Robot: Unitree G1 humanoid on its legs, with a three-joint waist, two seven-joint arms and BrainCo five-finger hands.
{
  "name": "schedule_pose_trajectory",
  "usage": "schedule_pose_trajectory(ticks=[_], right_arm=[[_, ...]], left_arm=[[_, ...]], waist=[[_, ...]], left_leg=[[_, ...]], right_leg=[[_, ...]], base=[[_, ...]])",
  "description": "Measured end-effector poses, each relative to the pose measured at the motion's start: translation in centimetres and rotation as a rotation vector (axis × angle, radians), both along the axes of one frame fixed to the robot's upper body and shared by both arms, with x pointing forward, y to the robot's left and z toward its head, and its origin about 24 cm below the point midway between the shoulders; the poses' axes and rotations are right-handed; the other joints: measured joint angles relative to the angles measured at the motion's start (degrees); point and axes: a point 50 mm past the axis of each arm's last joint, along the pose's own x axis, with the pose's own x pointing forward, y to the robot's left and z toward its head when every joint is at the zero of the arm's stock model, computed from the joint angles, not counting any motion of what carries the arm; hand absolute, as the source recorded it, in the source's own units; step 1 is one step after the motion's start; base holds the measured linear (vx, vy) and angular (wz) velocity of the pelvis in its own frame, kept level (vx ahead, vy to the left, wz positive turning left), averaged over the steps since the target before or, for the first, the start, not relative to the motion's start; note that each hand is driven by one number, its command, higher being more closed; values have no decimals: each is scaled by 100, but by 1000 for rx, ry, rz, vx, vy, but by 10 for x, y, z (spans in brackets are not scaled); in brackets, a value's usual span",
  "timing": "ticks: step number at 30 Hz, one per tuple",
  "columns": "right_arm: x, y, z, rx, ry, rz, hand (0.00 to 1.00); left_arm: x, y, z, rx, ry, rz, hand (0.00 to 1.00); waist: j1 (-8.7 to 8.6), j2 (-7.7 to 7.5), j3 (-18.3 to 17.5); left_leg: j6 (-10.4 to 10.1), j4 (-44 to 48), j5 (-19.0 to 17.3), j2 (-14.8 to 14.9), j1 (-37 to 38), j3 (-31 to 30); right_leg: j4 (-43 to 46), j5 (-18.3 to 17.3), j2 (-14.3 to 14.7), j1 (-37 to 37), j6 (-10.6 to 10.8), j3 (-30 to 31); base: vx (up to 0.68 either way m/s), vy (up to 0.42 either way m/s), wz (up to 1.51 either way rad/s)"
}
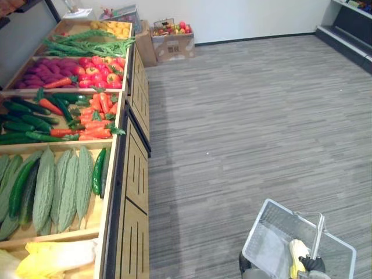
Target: Pick vegetable in the basket
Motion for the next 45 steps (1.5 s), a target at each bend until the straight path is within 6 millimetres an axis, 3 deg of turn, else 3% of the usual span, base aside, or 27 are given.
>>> schedule_pose_trajectory(ticks=[11, 12, 21, 29, 31, 34, 36, 37, 38, 39, 40, 41, 43, 45], right_arm=[[-5, 10, -4, 32, -11, 32, 100], [-10, 18, -10, 92, 0, 19, 100], [-11, 18, -10, 93, 4, 18, 100], [-6, 18, -10, 102, 45, 79, 100], [-3, 16, -9, 96, 37, 82, 100], [-3, 14, -8, 96, 31, 63, 100], [-5, 14, -9, 111, 23, 35, 100], [-4, 16, -9, 118, 22, 37, 100], [-4, 18, -10, 125, 29, 37, 100], [-5, 17, -10, 123, 35, 40, 100], [-4, 15, -9, 116, 37, 43, 100], [-3, 13, -9, 108, 39, 43, 100], [-4, 8, -8, 92, 51, 24, 100], [-3, 5, -6, 80, 48, 9, 100]], left_arm=[[5, 3, 1, 35, -43, 55, 0], [-1, 4, 0, 68, -27, 109, 0], [-2, 5, 0, 61, -29, 143, 0], [-18, 8, 0, 27, -15, 224, 0], [-16, 7, 0, 25, -21, 222, 0], [-11, 10, 2, 33, -40, 256, 0], [-11, 15, 3, 52, -54, 305, 0], [-12, 18, 4, 60, -56, 310, 0], [-11, 23, 5, 74, -66, 327, 0], [-12, 20, 5, 68, -66, 335, 0], [-14, 15, 4, 49, -75, 378, 0], [-14, 10, 3, 31, -75, 388, 0], [-13, 2, 2, 4, -74, 389, 0], [-15, -2, 1, -17, -69, 388, 0]], waist=[[10, -54, -56], [50, -165, -155], [171, -153, -147], [185, -125, -126], [178, -77, -77], [142, -66, 74], [76, -16, 115], [119, -80, 129], [134, -158, 170], [154, -160, 171], [202, -150, 217], [253, -201, 288], [237, -74, 344], [249, -44, 362]], left_leg=[[-27, -47, -48, 48, 112, -40], [-10, -57, -94, 42, 201, -183], [-10, -92, -94, 62, 282, -221], [-39, -119, -105, 177, 402, -169], [-96, 1, -139, 266, 387, -115], [-330, 402, -293, 425, 384, -27], [-564, 1024, -601, 749, 208, 99], [-569, 1465, -596, 783, 42, 126], [-566, 2680, -351, 925, -517, 120], [-447, 3164, -106, 1001, -777, 111], [-283, 3853, 478, 1104, -1127, 121], [-218, 4336, 755, 1138, -1357, 73], [-218, 4142, 373, 1030, -1384, 44], [-239, 3476, 144, 808, -1432, 123]], right_leg=[[-161, 6, 66, 173, 1, -39], [-509, 67, 62, 491, 11, -208], [-516, 67, 45, 587, 12, -323], [-436, 58, 92, 635, 5, -577], [-119, -55, 157, 479, -104, -637], [690, -561, 215, 306, -195, -663], [1469, -1150, 361, 35, -370, -793], [1621, -1262, 335, -27, -375, -786], [1729, -1349, 358, -36, -420, -758], [1708, -1350, 373, -3, -425, -751], [1708, -1375, 404, 81, -469, -657], [1669, -1412, 334, 247, -527, -558], [1597, -1435, 308, 386, -566, -512], [1486, -1437, 226, 461, -567, -443]], base=[[16, -9, 0], [8, -8, 5], [0, 0, 4], [-3, -38, 0], [-17, -71, -21], [-34, -102, -6], [-30, -150, 10], [-6, -167, 0], [5, -182, -11], [41, -250, -27], [68, -185, -30], [79, -145, -25], [74, -68, -10], [75, -33, -14]])
